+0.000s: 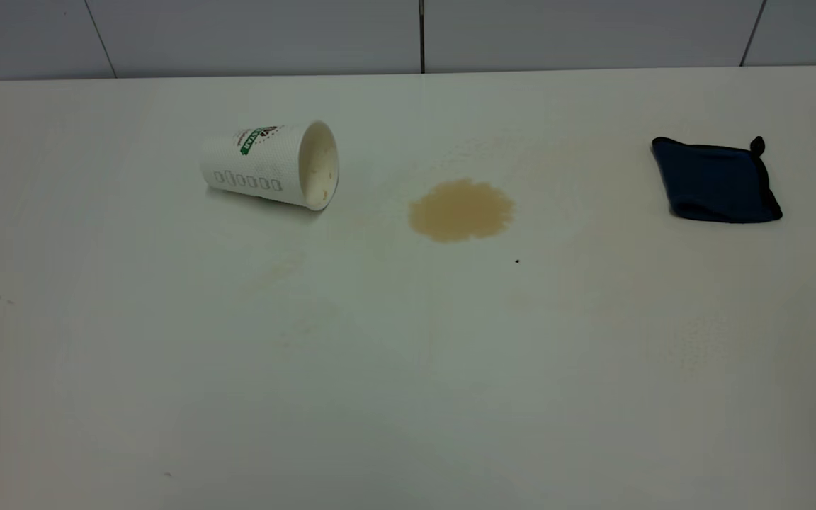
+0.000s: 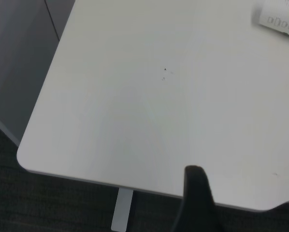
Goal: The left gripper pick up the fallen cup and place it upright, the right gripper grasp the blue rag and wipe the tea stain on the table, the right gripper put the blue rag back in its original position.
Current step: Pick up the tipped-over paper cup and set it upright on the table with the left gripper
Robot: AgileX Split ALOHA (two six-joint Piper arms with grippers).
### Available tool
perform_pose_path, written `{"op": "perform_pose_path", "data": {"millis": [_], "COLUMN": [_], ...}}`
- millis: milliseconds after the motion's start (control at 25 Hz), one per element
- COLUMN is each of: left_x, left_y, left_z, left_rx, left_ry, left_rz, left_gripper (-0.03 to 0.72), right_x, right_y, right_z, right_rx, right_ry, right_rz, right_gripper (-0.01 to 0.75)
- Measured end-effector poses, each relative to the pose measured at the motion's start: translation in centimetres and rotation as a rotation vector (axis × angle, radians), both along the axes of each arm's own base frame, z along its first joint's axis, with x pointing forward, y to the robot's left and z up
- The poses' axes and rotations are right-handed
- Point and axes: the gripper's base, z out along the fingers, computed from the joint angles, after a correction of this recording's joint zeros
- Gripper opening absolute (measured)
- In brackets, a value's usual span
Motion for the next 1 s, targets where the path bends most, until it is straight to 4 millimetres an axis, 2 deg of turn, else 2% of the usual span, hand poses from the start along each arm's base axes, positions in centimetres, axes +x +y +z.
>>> {"op": "perform_pose_path", "data": {"millis": [440,560,720,1000], "left_x": [0.1,0.6,2.9,10.3], "left_y": [0.1,0.4,1.3,1.9], "left_z": [0.1,1.2,3.6,6.5], "left_rx": [0.005,0.032,0.143,0.243], "left_ry": [0.008,0.073,0.176,0.321], "left_rz": [0.004,0.025,0.068,0.058], "left_gripper": [0.564,0.564,0.564,0.568], "right_x": [0.0,0.0,0.0,0.0], "right_y": [0.0,0.0,0.0,0.0], "right_z": [0.0,0.0,0.0,0.0], "right_rx": [0.0,0.0,0.0,0.0], "right_ry": [0.0,0.0,0.0,0.0], "right_rz": [0.0,0.0,0.0,0.0], "right_gripper": [0.24,0.24,0.24,0.24]}}
